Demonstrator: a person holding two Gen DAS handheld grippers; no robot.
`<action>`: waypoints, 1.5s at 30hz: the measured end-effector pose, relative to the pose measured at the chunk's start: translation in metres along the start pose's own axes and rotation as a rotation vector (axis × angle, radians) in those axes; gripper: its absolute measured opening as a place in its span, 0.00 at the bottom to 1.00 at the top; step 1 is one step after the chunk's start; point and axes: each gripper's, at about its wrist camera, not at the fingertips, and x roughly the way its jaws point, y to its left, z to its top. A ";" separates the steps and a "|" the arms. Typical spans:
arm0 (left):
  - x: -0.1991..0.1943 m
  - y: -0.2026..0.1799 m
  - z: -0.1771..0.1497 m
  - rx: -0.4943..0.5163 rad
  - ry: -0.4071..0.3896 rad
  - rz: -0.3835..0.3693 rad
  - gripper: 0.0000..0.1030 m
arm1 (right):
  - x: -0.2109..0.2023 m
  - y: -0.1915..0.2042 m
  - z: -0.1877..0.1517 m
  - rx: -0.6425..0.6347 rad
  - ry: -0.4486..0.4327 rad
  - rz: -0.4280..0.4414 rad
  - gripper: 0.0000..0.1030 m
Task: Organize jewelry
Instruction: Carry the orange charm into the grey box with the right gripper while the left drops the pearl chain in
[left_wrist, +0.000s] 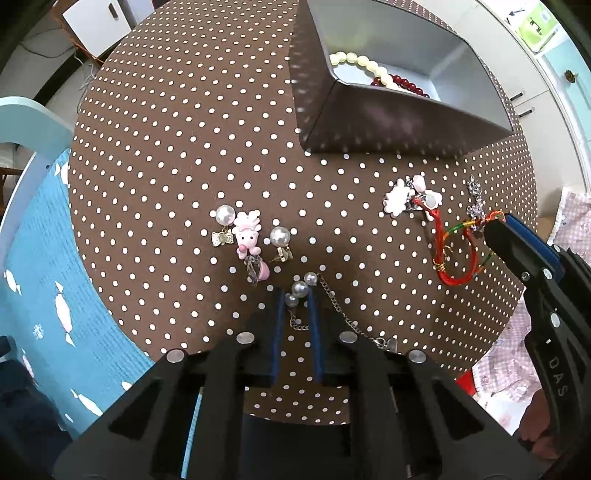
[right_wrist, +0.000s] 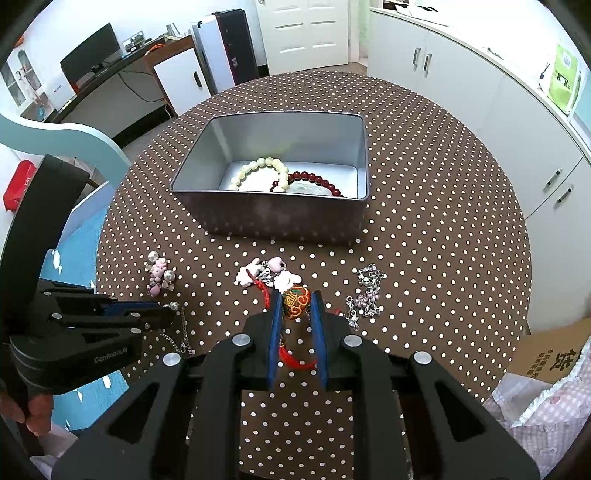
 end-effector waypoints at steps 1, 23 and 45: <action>0.000 0.001 0.000 -0.003 0.001 -0.004 0.06 | 0.000 0.000 0.000 0.001 -0.001 0.000 0.14; -0.106 -0.020 0.023 0.106 -0.267 -0.080 0.06 | -0.048 -0.008 0.058 -0.024 -0.177 0.017 0.14; -0.139 -0.018 0.065 0.104 -0.278 -0.138 0.30 | -0.047 -0.015 0.093 -0.004 -0.190 -0.030 0.49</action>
